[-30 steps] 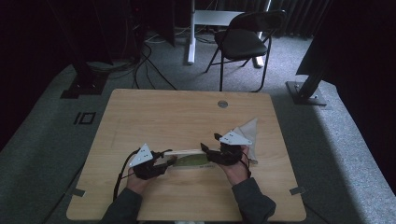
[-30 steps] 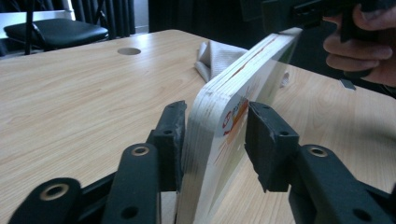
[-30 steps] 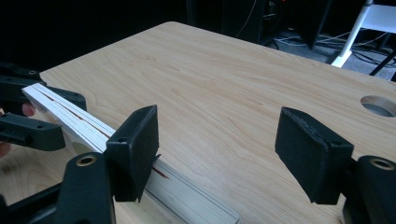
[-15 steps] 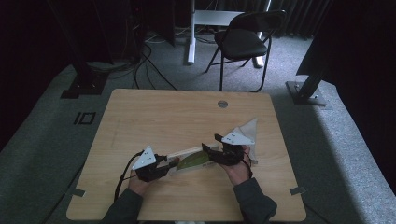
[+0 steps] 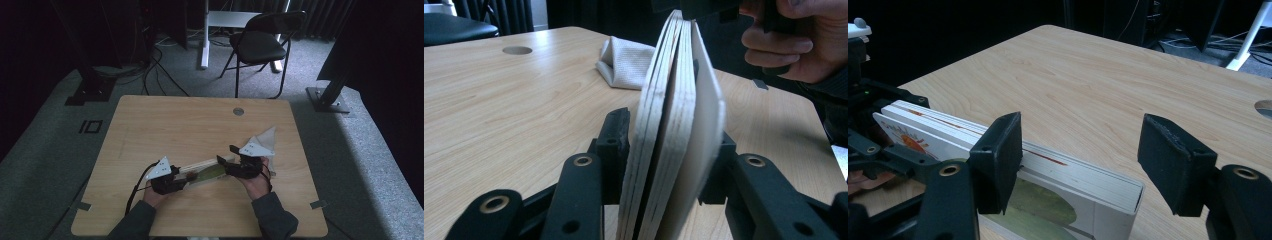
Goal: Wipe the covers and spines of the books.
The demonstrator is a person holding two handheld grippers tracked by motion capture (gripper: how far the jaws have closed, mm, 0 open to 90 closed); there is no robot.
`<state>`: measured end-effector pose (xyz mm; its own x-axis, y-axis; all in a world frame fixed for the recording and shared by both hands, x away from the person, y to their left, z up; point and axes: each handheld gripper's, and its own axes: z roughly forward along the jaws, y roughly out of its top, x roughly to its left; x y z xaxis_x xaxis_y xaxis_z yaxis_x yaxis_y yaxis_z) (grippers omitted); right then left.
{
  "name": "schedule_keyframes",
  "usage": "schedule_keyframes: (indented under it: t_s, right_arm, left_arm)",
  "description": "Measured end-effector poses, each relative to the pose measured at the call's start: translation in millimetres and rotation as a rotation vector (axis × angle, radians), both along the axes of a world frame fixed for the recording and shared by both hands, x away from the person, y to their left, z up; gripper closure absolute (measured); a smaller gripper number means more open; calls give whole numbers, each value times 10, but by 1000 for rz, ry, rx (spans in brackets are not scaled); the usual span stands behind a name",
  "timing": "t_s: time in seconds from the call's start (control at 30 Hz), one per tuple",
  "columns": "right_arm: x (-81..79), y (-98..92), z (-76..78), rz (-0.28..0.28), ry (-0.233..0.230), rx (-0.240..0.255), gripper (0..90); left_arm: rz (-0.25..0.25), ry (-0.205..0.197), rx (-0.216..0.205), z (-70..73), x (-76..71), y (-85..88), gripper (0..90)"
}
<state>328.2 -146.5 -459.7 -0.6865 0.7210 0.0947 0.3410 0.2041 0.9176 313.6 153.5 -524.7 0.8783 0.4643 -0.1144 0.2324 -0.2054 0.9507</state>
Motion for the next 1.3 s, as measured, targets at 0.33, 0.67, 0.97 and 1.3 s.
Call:
schedule_keyframes:
  t_s: [0.33,0.67,0.97,1.3]
  right_arm:
    - [-7,-7,2,6,1,-2,344]
    - [4,-34,2,-15,-4,-5,341]
    - [-7,-128,-27,-19,5,-19,328]
    - [58,-101,-230,59,78,-79,291]
  left_arm:
    - [6,-5,46,-91,17,-78,682]
    - [-10,-33,76,-79,-20,-121,781]
    - [8,-47,115,-19,-48,-88,793]
    - [28,-58,128,86,-78,10,793]
